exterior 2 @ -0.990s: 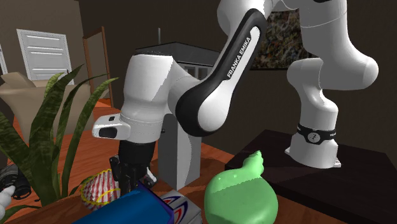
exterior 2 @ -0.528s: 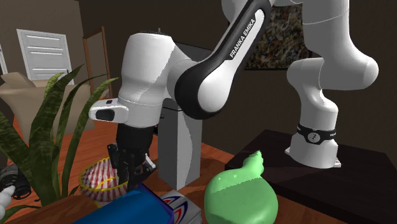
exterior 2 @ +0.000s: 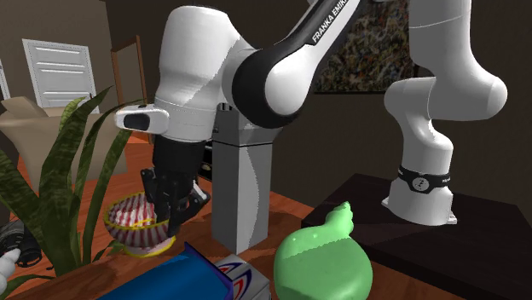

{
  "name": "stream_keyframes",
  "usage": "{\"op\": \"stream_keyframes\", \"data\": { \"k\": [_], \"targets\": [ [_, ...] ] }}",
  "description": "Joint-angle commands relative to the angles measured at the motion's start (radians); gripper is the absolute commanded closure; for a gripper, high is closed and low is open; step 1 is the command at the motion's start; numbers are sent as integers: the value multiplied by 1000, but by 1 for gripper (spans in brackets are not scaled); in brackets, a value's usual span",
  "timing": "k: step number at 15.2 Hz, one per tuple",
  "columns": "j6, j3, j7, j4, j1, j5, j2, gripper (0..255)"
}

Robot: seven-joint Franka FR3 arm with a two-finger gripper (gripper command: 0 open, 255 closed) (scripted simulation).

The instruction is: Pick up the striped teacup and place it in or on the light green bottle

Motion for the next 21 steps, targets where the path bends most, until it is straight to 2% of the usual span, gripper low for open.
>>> {"op": "stream_keyframes", "data": {
  "k": [1, 21],
  "targets": [
    [-19, -3, 2, 2, 4, -4, -19, 255],
    [-244, -20, 0, 79, 21, -35, -170, 255]
  ]
}}
